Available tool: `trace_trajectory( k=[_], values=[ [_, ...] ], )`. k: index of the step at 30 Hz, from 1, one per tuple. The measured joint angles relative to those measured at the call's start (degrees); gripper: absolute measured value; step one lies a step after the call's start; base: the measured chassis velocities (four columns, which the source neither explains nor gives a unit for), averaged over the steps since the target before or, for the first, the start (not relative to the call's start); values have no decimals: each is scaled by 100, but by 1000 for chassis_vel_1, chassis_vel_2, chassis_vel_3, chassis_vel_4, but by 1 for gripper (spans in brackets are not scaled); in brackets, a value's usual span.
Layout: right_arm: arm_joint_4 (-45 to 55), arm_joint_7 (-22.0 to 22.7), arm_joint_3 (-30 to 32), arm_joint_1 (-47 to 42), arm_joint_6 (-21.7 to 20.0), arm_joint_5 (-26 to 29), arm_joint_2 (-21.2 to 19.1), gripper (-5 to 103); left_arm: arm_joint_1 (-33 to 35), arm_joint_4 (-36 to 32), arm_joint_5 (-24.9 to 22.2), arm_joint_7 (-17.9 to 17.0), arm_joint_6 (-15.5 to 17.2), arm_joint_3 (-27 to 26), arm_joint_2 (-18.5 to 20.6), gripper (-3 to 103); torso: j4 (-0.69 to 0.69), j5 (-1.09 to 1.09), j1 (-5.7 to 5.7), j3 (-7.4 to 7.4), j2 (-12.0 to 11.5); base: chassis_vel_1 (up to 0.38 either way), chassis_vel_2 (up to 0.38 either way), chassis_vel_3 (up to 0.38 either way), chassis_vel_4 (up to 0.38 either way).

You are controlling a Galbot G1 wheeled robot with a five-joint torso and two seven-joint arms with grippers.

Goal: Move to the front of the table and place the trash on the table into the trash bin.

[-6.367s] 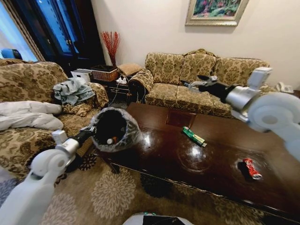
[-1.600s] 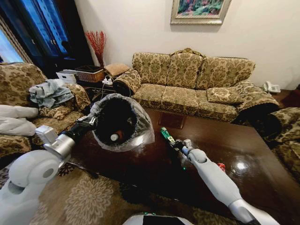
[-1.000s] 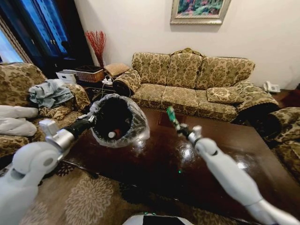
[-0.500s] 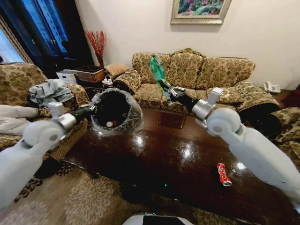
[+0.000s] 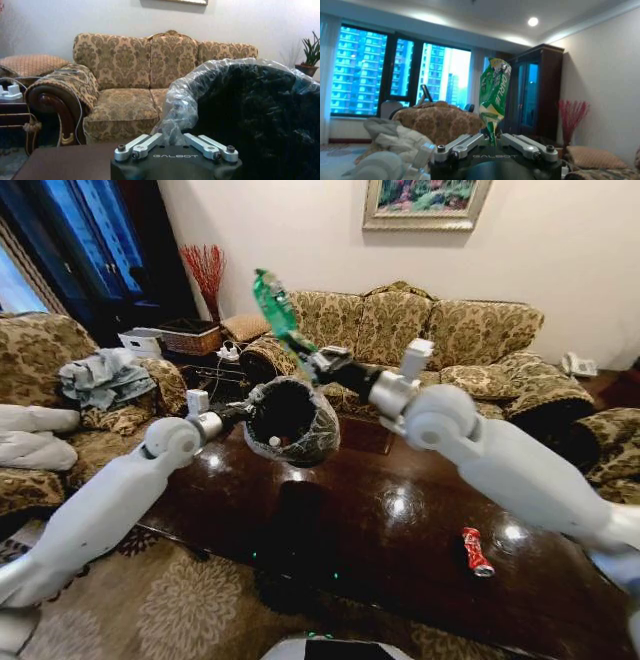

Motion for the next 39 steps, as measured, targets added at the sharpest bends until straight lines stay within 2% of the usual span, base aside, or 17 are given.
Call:
trace_trajectory(
  k=[7, 14, 15, 17, 18, 21, 22, 23, 24, 26, 27, 29, 31, 32, 34, 37, 39],
  values=[
    [-122, -29, -253, -328, 28, -566, 64, 0, 111, -69, 113, -30, 52, 11, -70, 2, -4, 1, 0, 1, 0, 0, 0, 0, 0],
    [-204, -43, -466, -373, -4, -907, 46, 0, 305, -552, -15, -27, 114, -237, 173, 2, -2, 1, -2, -1, 0, 0, 0, 0, 0],
    [-233, -45, -535, -374, -1, -1029, 45, 6, 362, -613, -35, -28, 121, -316, 214, 2, -3, 1, -2, -1, 0, 0, 0, 0, 0],
    [-261, -45, -582, -374, 14, -1106, 54, 6, 401, -650, -41, -34, 122, -367, 237, 2, -3, 1, -2, -1, 0, 0, 0, 0, 0],
    [-299, -30, -652, -376, 39, -1179, 95, 16, 456, -706, -48, -33, 125, -422, 263, 2, -3, 1, -2, -1, 0, 0, 0, 0, 0],
    [-309, -17, -677, -378, 46, -1194, 116, 16, 478, -732, -52, -32, 126, -444, 276, 2, -3, 1, -1, -1, 0, 0, 0, 0, 0],
    [-328, 34, -726, -378, 65, -1218, 169, 21, 509, -774, -56, -32, 127, -479, 293, 2, -3, 1, -1, -1, 0, 0, 0, 0, 0],
    [-331, 116, -765, -376, 90, -1224, 215, 32, 536, -814, -61, -31, 129, -514, 302, 2, -3, 1, -1, -1, 0, 0, 0, 0, 0],
    [-331, 116, -765, -376, 90, -1224, 215, 32, 536, -814, -61, -31, 129, -514, 302, 2, -3, 1, -1, -1, 0, 0, 0, 0, 0],
    [-196, 408, -807, -289, 40, -983, 263, 43, 614, -919, -89, -31, 130, -631, 324, 2, -3, 0, -2, -1, 0, 0, 0, 0, 0],
    [-196, 408, -807, -289, 40, -983, 263, 43, 614, -919, -89, -31, 130, -631, 324, 2, -3, 0, -2, -1, 0, 0, 0, 0, 0],
    [-137, 443, -791, -229, 5, -848, 230, 49, 673, -961, -123, -30, 134, -735, 350, 2, -3, 0, -2, -1, 0, 0, 0, 0, 0],
    [-114, 443, -726, -199, -23, -761, 173, 60, 799, -1000, -143, -6, 134, -886, 405, 2, -4, 1, -2, -1, 1, 0, 0, 0, 0],
    [-114, 443, -726, -199, -23, -761, 173, 60, 799, -1000, -143, -6, 134, -886, 405, 2, -4, 1, -2, -1, 1, 0, 0, 0, 0],
    [-89, 456, -615, -198, -23, -726, 118, 71, 967, -1034, -143, 28, 134, -1083, 454, 2, -4, 2, -1, 0, 0, 0, 0, 0, 0],
    [32, 597, -330, -202, -82, -584, 10, 77, 1251, -1103, -143, 70, 134, -1410, 499, 2, -2, 1, -1, 0, 0, 0, 0, 0, 0],
    [312, 959, 145, -210, -316, -264, -253, 88, 1750, -1219, -146, 126, 133, -1881, 556, 2, -1, 1, -1, 0, 1, 0, 0, 0, 0]
  ],
)
